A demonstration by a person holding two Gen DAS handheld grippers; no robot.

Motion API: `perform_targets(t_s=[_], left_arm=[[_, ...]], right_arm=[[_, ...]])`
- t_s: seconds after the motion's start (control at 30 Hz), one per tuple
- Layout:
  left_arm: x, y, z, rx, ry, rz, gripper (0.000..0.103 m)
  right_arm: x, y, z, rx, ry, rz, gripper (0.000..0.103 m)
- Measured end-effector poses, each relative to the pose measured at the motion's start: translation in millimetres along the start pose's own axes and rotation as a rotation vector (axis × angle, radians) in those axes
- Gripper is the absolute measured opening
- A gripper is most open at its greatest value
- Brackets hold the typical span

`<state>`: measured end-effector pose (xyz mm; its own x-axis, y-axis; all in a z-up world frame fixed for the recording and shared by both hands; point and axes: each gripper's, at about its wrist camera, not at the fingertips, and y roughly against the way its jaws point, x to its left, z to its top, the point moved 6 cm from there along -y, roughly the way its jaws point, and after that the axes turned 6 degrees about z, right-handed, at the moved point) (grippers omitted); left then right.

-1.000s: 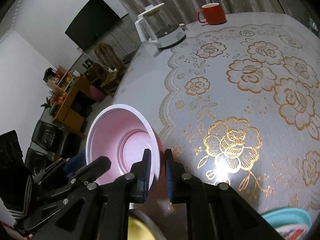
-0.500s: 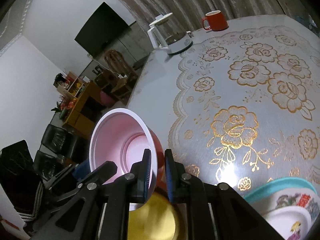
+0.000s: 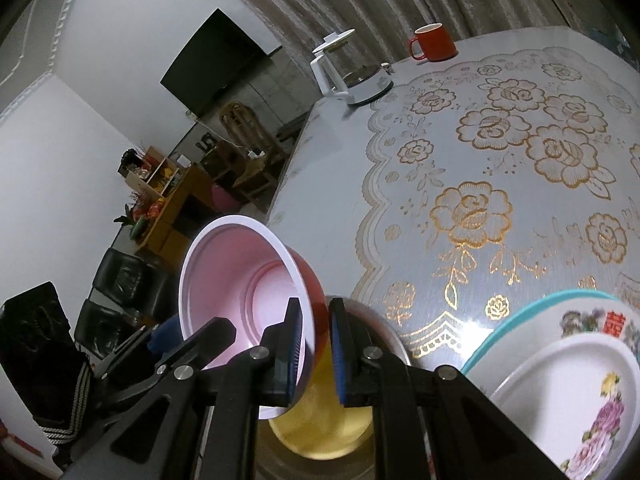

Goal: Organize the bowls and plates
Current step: 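Lift the pink-and-red bowl with both grippers and carry it over the yellow bowl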

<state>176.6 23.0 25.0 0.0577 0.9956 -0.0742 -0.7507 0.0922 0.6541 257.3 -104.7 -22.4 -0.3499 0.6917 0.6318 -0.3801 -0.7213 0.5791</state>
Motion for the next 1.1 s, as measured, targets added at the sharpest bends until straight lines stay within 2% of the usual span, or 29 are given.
perform_targets(t_s=[0.2, 0.5, 1.1], left_arm=[[0, 13, -12, -0.005, -0.002, 0.009, 0.045], [-4, 18, -32, 0.015, -0.003, 0.017, 0.049], [-8, -3, -66, 0.104, -0.003, 0.0, 0.049]], right_arm=[[9, 7, -10, -0.009, 0.008, 0.018, 0.012], [10, 9, -37, 0.031, 0.008, 0.013, 0.014], [-7, 1, -71, 0.1, -0.031, -0.057, 0.015]])
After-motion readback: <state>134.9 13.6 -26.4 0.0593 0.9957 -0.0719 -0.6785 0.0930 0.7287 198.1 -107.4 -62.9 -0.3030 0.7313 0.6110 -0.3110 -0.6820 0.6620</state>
